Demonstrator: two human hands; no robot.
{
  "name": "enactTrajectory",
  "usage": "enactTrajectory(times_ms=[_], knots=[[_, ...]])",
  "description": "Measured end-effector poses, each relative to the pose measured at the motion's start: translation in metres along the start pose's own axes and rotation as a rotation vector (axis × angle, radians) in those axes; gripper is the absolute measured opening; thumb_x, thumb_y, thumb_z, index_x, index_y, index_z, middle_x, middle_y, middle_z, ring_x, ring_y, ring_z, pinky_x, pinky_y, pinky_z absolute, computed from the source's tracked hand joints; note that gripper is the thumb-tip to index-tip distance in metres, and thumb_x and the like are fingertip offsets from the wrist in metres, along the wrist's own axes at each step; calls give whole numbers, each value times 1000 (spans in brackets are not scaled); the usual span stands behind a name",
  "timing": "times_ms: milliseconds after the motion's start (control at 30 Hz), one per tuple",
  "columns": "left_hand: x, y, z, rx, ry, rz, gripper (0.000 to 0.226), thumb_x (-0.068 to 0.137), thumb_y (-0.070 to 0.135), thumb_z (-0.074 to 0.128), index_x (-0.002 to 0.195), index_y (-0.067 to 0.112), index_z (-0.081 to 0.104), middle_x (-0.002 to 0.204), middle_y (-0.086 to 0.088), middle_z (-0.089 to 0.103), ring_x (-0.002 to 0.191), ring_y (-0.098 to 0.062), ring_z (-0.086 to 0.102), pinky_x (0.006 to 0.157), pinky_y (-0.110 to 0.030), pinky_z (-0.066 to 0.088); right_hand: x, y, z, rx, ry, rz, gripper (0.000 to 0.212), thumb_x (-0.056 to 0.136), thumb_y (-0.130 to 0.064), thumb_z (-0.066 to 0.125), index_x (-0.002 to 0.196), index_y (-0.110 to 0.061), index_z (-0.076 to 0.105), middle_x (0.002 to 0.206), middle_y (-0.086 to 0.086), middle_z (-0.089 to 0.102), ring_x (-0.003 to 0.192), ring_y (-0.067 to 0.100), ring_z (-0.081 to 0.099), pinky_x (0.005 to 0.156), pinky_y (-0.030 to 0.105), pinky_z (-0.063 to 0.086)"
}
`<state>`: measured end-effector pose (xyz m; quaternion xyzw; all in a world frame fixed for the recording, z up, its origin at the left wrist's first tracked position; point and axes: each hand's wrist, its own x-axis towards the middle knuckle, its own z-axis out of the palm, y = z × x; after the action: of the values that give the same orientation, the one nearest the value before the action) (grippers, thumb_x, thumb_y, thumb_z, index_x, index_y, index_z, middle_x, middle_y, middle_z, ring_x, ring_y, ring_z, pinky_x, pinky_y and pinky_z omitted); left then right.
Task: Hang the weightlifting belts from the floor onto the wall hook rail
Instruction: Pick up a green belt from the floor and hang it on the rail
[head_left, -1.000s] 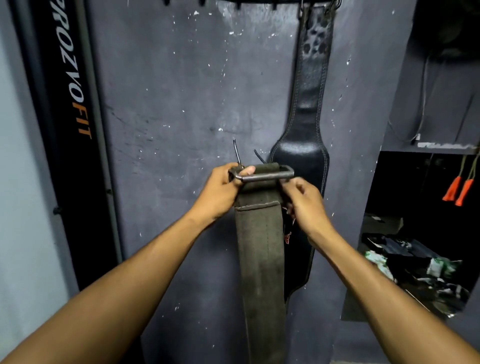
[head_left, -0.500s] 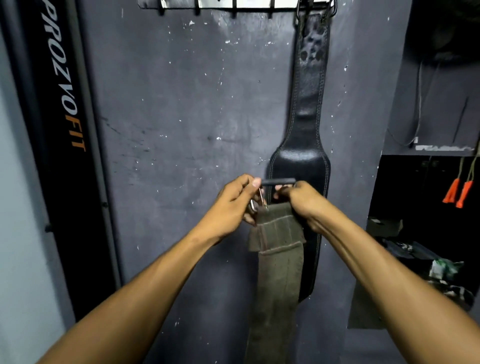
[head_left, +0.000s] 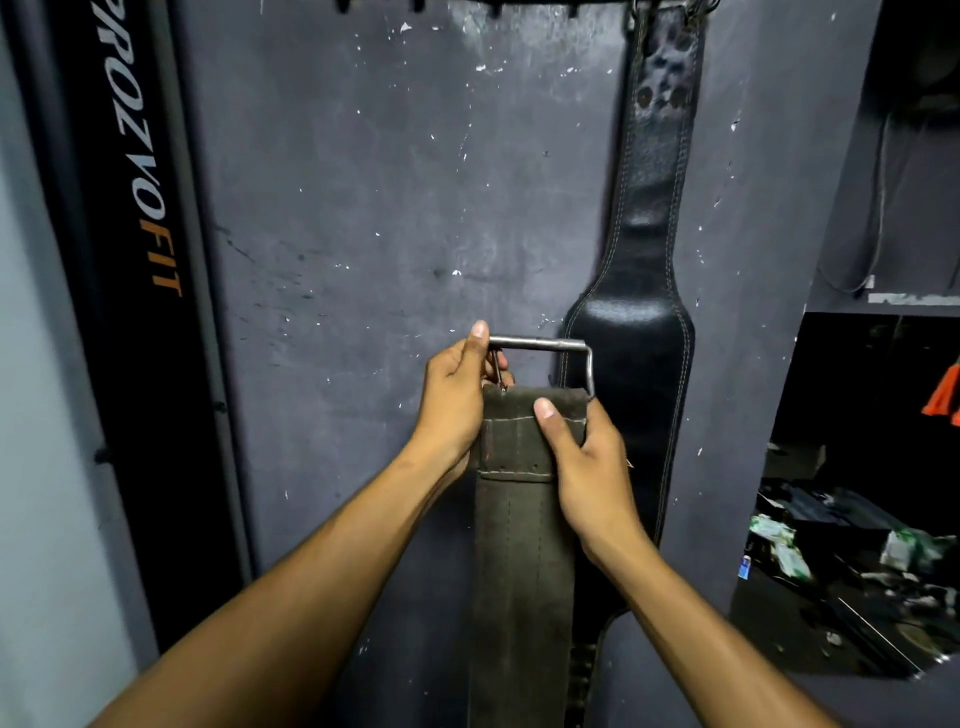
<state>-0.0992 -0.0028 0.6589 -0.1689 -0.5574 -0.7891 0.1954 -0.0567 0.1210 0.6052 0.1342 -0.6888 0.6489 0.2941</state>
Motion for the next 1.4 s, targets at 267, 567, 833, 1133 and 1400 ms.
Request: enactTrajectory(times_ms=[267, 567, 833, 1133, 1400], knots=[[12, 12, 0, 383, 145, 272, 51, 105, 44, 51, 65, 14, 60, 60, -8, 69, 54, -15, 59, 64, -36, 51, 9, -5, 12, -510, 288, -225, 76, 89, -59, 68, 151, -27, 39, 137, 2, 47, 123, 20, 52, 105, 43, 48], [-5, 18, 16, 1210, -107, 566, 42, 99, 53, 56, 92, 12, 55, 86, -17, 74, 91, -48, 66, 70, -48, 54, 11, 10, 35, -411, 13, 12, 44, 89, -12, 65, 132, -14, 61, 111, 16, 77, 103, 37, 71, 67, 27, 43], [-28, 7, -17, 758, -122, 745, 17, 100, 27, 64, 96, 11, 67, 93, 2, 73, 86, -12, 71, 81, -27, 57, 37, 14, 21, 95, 205, 19, 5, 96, -24, 68, 101, -22, 67, 89, -2, 73, 77, 8, 65, 77, 35, 56], [-3, -24, -34, 417, -364, -8, 29, 97, 37, 68, 108, 11, 74, 104, -4, 79, 95, -14, 73, 90, -37, 59, 70, -25, -4, 446, -141, 260, 7, 102, -12, 60, 103, -13, 67, 80, 3, 70, 70, 14, 68, 64, 28, 62], [-13, -27, -11, 197, -321, 3, 19, 102, 16, 60, 92, 11, 75, 79, 6, 79, 74, -4, 73, 66, -17, 56, 65, -18, -8, 206, 32, 44, 28, 90, -12, 79, 112, -12, 62, 93, 9, 71, 83, 17, 69, 77, 33, 60]])
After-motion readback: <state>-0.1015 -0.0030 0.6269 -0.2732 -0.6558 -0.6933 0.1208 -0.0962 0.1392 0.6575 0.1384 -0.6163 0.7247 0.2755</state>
